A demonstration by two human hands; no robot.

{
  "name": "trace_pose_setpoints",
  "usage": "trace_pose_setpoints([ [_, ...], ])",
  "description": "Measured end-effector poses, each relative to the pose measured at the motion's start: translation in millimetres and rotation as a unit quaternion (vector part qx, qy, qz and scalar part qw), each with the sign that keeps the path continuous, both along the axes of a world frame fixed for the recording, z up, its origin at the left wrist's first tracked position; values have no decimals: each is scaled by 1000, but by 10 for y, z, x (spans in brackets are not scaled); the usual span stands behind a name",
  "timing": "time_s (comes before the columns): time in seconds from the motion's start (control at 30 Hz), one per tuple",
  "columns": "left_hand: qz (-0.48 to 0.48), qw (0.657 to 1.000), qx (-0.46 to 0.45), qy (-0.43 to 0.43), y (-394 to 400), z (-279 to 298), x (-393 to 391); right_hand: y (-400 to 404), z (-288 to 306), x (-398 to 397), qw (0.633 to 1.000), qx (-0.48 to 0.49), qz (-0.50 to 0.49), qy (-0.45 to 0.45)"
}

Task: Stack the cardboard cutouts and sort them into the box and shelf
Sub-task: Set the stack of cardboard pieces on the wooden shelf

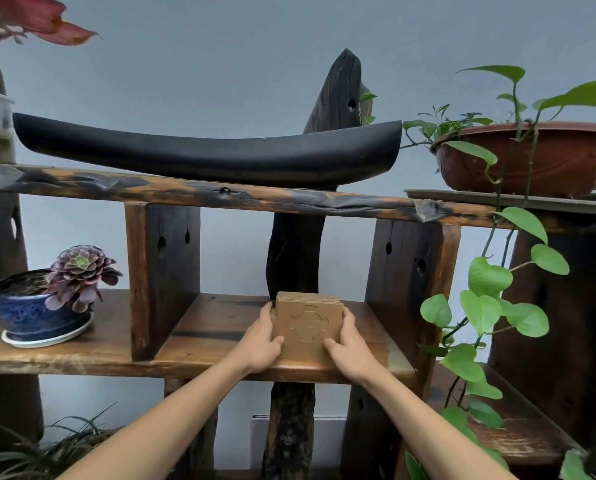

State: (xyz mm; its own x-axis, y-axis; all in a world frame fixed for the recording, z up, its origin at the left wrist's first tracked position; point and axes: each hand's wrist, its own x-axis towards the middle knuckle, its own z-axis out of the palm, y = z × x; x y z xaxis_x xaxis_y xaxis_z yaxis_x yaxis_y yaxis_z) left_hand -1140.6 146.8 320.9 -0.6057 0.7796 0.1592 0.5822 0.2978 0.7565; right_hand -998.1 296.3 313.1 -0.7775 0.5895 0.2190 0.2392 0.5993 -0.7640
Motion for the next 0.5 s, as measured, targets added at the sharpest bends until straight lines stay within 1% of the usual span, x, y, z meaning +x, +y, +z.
trace_pose_setpoints([
  [0.2, -5, 1000, -5, -13, -41, -12, -31, 14, 42, -6, 1000, -9, 3, -29],
  [0.33, 15, 1000, 21, -17, -97, -5, -101, 68, 22, 50, 999, -36, -23, -15],
  [0.5, 30, 998, 44, -17, -165, 0, -142, 55, 12, 88, 999, -47, -16, 19],
])
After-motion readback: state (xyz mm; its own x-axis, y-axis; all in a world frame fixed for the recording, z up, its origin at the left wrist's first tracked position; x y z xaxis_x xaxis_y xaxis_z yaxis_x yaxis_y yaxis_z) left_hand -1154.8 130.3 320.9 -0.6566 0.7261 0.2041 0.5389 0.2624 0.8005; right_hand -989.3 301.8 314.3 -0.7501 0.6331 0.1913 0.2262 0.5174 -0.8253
